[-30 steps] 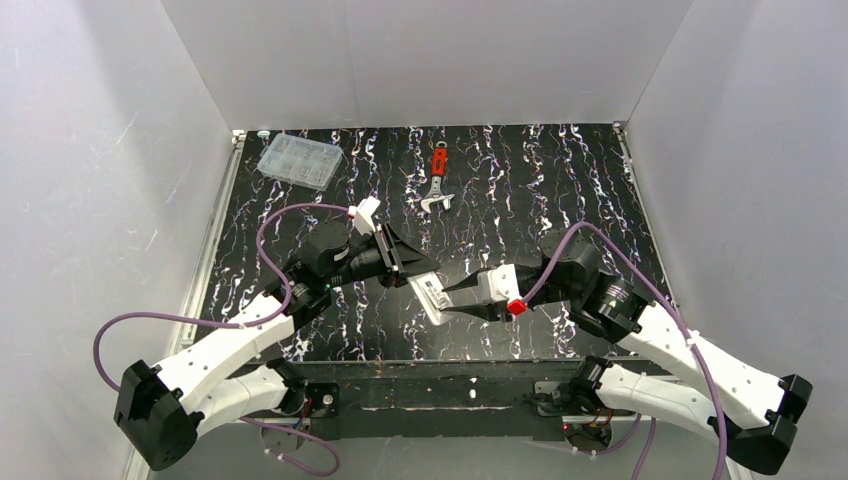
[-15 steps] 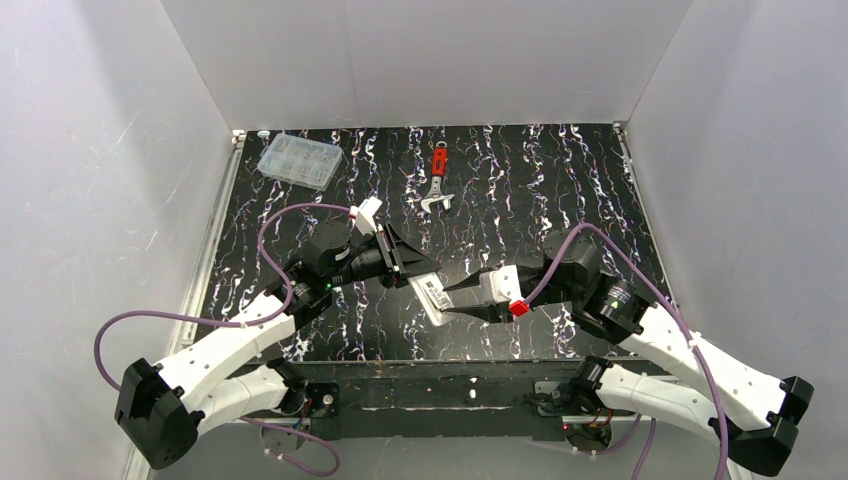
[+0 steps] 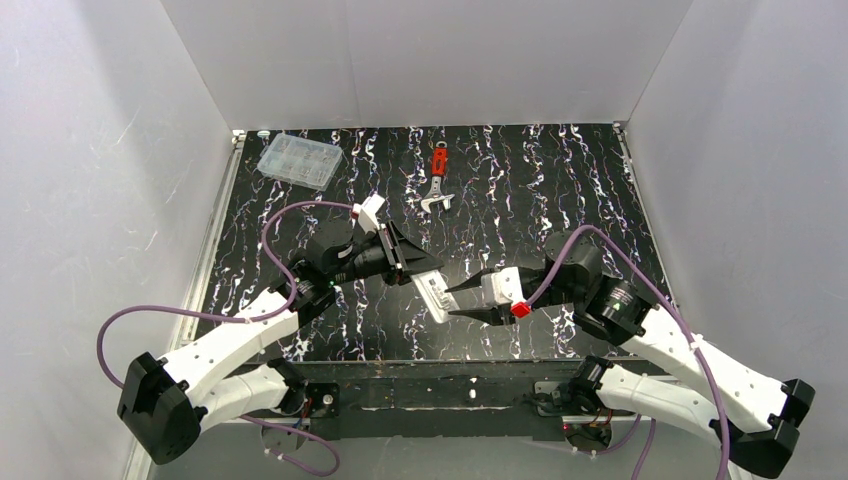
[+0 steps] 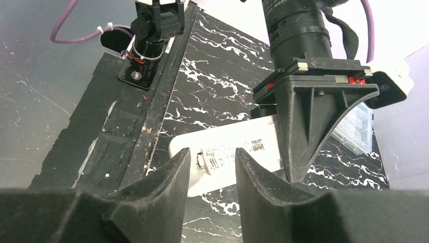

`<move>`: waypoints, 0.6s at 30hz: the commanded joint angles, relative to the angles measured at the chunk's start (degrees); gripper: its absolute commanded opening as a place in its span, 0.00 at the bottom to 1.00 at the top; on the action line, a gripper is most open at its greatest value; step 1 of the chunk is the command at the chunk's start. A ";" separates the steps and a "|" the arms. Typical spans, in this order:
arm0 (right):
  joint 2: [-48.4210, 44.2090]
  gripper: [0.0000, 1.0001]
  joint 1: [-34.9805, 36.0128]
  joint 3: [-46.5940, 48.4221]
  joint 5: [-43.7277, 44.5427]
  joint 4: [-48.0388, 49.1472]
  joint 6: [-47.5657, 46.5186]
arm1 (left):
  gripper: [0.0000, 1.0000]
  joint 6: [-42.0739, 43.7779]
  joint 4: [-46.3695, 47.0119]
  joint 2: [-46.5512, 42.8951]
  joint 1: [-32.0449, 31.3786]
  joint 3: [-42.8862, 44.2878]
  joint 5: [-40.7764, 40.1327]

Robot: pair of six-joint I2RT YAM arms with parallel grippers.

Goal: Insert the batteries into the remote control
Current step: Remove the battery cover from the remote control.

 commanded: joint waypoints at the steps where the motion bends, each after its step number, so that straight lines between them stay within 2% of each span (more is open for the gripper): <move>1: -1.38 0.46 0.08 -0.54 -0.36 0.66 0.36 | 0.00 0.23 3.63 -0.85 0.39 2.47 1.72; 6: -2.32 0.46 0.10 -0.52 2.43 4.81 7.04 | 0.00 2.43 1.11 -1.58 0.94 2.75 1.41; 11: -2.81 0.46 0.09 0.48 11.71 10.57 24.17 | 0.00 6.12 -2.26 -2.25 2.15 3.63 0.87; 13: -2.33 0.46 0.08 1.79 17.12 10.06 31.22 | 0.00 7.27 -3.41 -2.79 2.56 3.77 0.24; 15: -1.62 0.41 0.07 3.19 22.62 8.31 38.21 | 0.00 8.50 -4.91 -3.28 2.98 4.05 -0.39; 18: 0.53 0.37 0.12 7.00 30.47 0.90 46.67 | 0.00 10.38 -7.65 -4.05 3.57 4.75 -1.08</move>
